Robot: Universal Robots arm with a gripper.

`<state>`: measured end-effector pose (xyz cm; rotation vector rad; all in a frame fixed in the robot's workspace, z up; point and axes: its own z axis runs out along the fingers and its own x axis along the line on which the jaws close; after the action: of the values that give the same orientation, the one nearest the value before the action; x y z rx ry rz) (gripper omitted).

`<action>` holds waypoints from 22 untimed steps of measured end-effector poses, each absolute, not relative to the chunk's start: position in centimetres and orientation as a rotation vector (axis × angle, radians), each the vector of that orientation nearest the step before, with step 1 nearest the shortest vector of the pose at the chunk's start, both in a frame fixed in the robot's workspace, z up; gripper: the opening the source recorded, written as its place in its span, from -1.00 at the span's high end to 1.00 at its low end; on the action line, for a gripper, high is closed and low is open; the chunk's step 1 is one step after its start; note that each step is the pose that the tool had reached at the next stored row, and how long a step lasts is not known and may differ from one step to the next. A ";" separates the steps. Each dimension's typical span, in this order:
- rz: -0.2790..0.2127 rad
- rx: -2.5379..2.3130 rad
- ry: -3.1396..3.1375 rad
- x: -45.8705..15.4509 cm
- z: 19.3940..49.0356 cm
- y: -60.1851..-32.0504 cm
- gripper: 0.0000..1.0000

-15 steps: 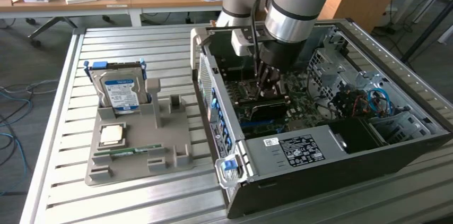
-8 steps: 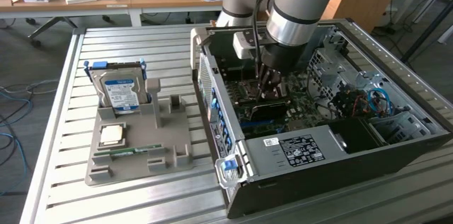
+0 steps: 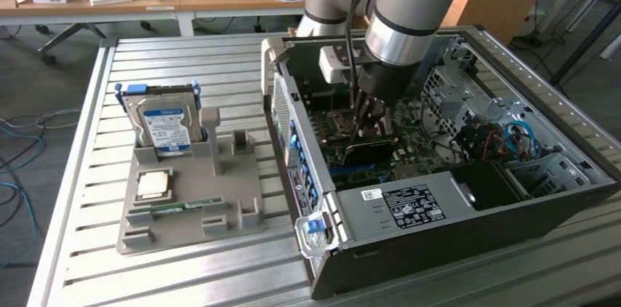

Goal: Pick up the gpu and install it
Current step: 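Press down on the gpu until it lock into place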

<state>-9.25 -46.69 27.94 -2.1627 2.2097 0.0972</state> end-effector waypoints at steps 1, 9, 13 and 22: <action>0.097 -2.163 2.210 -9.3 27.8 -46.7 0.79; 0.097 -2.162 2.210 -9.3 27.6 -46.4 0.79; 0.097 -2.163 2.210 -9.3 27.3 -46.4 0.79; 0.097 -2.162 2.210 -9.3 27.1 -46.4 0.79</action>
<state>-9.30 -46.35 27.12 -2.1625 2.2097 0.0973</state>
